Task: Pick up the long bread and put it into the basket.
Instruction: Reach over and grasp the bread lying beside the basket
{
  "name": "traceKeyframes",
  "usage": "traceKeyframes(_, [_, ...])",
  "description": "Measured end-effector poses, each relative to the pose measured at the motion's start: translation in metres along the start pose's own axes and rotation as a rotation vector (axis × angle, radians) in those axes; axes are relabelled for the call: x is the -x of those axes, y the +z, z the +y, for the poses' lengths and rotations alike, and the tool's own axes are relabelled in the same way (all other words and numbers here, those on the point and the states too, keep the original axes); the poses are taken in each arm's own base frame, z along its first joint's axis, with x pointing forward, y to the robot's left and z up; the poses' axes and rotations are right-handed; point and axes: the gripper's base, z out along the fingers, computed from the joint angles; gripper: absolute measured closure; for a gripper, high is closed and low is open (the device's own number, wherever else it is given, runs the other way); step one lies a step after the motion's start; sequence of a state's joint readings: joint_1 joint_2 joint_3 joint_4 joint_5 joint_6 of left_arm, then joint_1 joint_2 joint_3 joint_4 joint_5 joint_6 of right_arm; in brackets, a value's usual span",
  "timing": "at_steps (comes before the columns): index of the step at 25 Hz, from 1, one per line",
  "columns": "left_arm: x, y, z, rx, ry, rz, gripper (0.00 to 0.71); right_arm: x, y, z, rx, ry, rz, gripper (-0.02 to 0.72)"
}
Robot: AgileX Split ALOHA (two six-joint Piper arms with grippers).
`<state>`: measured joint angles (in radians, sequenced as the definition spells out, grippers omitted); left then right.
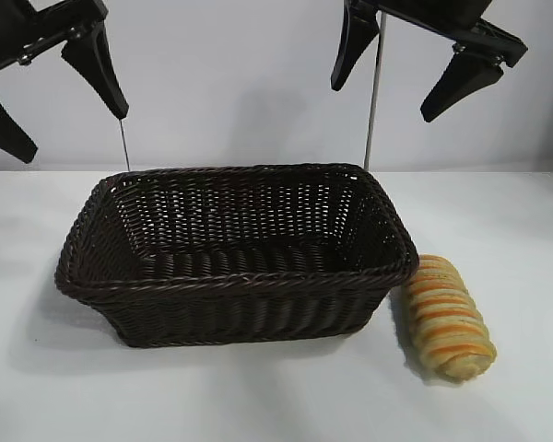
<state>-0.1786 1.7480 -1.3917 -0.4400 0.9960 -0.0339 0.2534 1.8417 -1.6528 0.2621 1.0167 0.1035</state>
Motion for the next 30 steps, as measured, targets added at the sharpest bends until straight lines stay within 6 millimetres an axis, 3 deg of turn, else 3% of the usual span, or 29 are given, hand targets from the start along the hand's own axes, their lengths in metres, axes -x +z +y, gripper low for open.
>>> traceKeyframes(13, [0.001,0.000,0.000,0.000,-0.013,-0.008,0.041,0.001,0.000,0.001,0.013,-0.023,-0.016,0.008])
traceKeyframes(21, [0.001,0.000,0.000,-0.001,-0.013,-0.015,0.041,-0.007,-0.003,-0.025,-0.273,-0.094,0.090,0.008])
traceKeyframes(30, [0.002,0.000,0.000,-0.001,-0.013,-0.019,0.041,-0.033,0.027,-0.039,-0.293,-0.051,0.171,0.020])
